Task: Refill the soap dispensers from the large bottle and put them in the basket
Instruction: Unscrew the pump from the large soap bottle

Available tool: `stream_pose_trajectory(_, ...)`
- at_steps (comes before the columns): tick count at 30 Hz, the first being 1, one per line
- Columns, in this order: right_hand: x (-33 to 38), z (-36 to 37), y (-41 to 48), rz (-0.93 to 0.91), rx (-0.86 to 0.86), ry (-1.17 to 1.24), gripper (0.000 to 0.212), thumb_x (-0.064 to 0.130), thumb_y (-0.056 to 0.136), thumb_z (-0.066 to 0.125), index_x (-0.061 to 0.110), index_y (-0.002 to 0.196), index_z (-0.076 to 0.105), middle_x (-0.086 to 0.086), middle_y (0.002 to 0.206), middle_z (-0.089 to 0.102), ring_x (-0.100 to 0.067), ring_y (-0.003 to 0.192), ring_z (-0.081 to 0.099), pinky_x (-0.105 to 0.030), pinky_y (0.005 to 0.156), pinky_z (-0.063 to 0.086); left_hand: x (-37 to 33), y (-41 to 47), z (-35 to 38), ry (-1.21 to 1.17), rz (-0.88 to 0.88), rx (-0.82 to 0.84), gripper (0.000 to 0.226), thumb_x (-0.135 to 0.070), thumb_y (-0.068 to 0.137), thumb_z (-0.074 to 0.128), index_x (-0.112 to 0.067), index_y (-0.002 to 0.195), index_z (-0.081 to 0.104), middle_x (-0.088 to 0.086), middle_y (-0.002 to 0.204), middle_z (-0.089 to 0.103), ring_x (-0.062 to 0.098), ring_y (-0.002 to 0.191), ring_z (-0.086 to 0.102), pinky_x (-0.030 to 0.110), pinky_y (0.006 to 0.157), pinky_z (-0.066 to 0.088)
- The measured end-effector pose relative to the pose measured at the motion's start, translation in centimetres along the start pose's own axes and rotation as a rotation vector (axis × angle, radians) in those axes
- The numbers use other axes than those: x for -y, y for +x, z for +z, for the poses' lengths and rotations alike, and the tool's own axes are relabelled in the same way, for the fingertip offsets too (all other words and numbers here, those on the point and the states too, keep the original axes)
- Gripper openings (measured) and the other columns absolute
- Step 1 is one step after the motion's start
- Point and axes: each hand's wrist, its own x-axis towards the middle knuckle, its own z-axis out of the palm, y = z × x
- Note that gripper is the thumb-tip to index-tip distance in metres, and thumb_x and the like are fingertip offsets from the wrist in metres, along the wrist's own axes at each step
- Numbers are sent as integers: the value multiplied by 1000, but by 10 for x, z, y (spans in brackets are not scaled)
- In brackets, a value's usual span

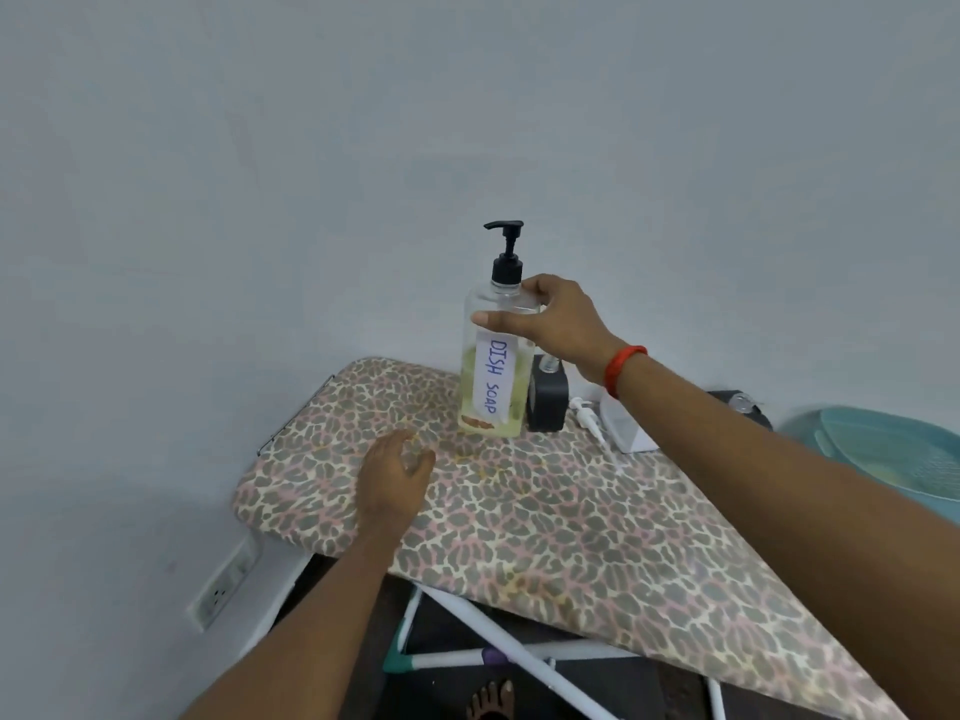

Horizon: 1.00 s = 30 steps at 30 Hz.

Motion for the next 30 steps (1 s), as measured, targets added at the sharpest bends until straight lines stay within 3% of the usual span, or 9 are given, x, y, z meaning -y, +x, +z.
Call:
stream_pose_trajectory(4, 27, -37, -46, -6, -48, 28, 69, 67, 54, 87, 22, 103, 69, 8, 101, 75, -13, 93, 71, -33, 77, 59, -52, -42, -5, -374, 40, 190, 68, -34, 85, 83, -28, 145, 51, -1, 148, 54, 19, 135, 53, 32, 104, 46)
stream_pose_trajectory(6, 39, -53, -69, -7, -64, 32, 70, 67, 55, 87, 20, 103, 70, 7, 101, 75, -13, 93, 71, -34, 74, 59, -87, -68, -7, -469, 165, 328, 91, -47, 70, 93, -41, 145, 42, -10, 148, 54, 12, 135, 55, 32, 107, 49)
stream_pose_trajectory(8, 50, -68, -89, -7, -97, 35, 71, 66, 55, 88, 17, 102, 69, 5, 101, 75, -16, 94, 72, -38, 76, 59, -119, -91, -11, -538, 301, 373, 111, -50, 63, 96, -37, 153, 34, -16, 148, 52, 5, 134, 54, 28, 106, 51)
stream_pose_trajectory(13, 76, -101, -129, -14, -170, 15, 62, 61, 58, 90, 18, 97, 70, 4, 96, 76, -16, 90, 74, -42, 82, 62, -182, -130, -32, -699, 444, 264, 124, -23, 64, 99, -26, 161, 21, -12, 153, 48, 9, 140, 51, 34, 106, 53)
stream_pose_trajectory(17, 91, -118, -153, -29, -222, 1, 57, 62, 60, 89, 20, 93, 69, 5, 93, 75, -16, 87, 73, -37, 77, 61, -223, -148, -42, -685, 470, 174, 129, -40, 60, 100, -27, 161, 21, -10, 152, 48, 5, 137, 52, 23, 99, 55)
stream_pose_trajectory(20, 99, -128, -166, -32, -214, -24, 56, 61, 65, 86, 19, 97, 70, 5, 94, 74, -14, 85, 73, -30, 68, 60, -242, -159, -46, -555, 421, 63, 126, -53, 57, 97, -30, 157, 25, -13, 139, 54, 1, 119, 59, 19, 88, 55)
stream_pose_trajectory(23, 106, -134, -174, -46, -198, -65, 55, 72, 71, 75, 22, 90, 69, 6, 91, 71, -11, 83, 70, -31, 69, 61, -249, -169, -43, -474, 389, -38, 114, -54, 56, 95, -26, 150, 36, -7, 124, 62, 11, 103, 65, 28, 79, 58)
stream_pose_trajectory(26, 115, -138, -176, -101, -389, -109, 64, 76, 76, 68, 19, 56, 49, 8, 54, 49, -10, 55, 47, -25, 58, 43, -250, -178, -36, -422, 396, -95, 107, -53, 54, 89, -26, 145, 42, -5, 122, 61, 16, 103, 62, 39, 80, 59)
stream_pose_trajectory(30, 119, -142, -176, -183, -470, -100, 76, 67, 74, 76, -4, 61, 52, -5, 54, 50, -13, 53, 42, -27, 57, 37, -252, -190, -31, -401, 386, -122, 108, -50, 54, 91, -27, 146, 40, -5, 122, 59, 17, 99, 62, 37, 74, 59)
